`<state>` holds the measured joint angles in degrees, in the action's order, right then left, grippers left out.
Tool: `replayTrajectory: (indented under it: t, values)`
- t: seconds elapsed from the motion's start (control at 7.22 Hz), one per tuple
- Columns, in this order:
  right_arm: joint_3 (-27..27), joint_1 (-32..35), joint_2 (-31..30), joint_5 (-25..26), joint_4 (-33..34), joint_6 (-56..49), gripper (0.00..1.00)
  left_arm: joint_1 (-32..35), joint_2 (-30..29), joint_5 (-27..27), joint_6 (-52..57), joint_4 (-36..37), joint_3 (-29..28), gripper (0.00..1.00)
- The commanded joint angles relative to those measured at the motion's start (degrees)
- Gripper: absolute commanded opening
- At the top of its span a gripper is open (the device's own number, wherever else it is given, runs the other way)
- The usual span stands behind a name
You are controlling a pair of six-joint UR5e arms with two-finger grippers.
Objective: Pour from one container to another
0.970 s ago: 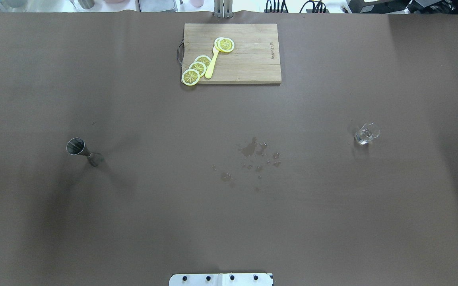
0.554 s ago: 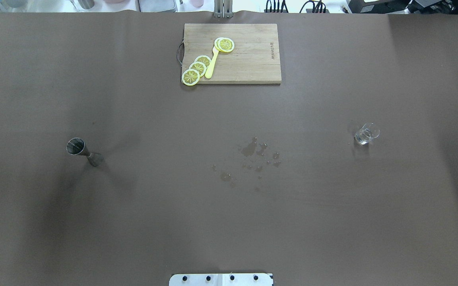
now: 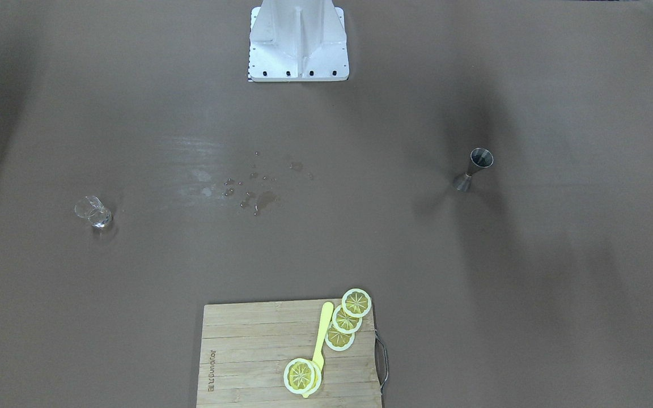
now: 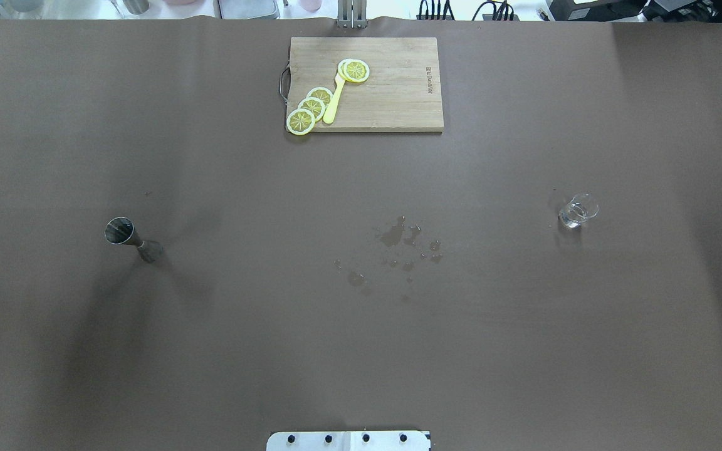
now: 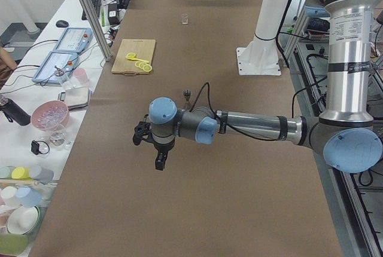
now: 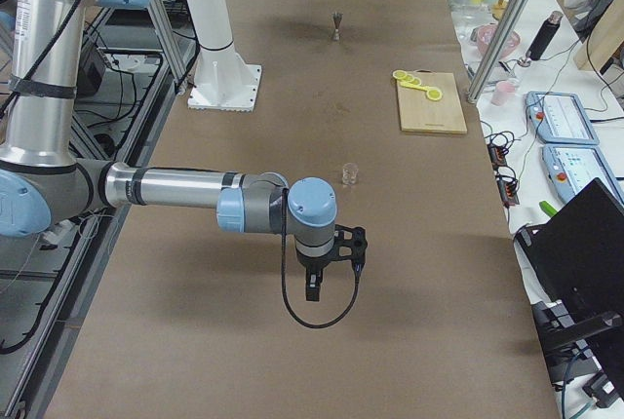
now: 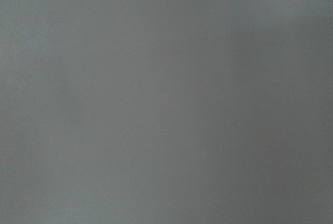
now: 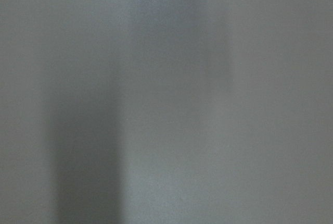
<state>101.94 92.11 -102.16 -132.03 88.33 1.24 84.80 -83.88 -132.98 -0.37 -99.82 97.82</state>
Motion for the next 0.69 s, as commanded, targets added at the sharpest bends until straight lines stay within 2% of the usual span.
replayTrajectory:
  t: [0.0, 0.28, 0.55]
  values:
    - [0.01, 0.0, 0.03, -0.15, 0.0, -0.01, 1.0, 3.42, 2.13, 0.09, 2.75, 1.11, -0.51, 0.99]
    - [0.01, 0.0, -0.06, -0.16, 0.0, -0.01, 1.0, 3.61, 1.88, 0.09, 1.78, 1.39, -0.96, 0.99]
    - [0.01, 0.0, -0.06, -0.42, 0.0, -0.01, 1.0, 6.41, 1.26, 0.53, 2.57, 1.3, -4.72, 0.99]
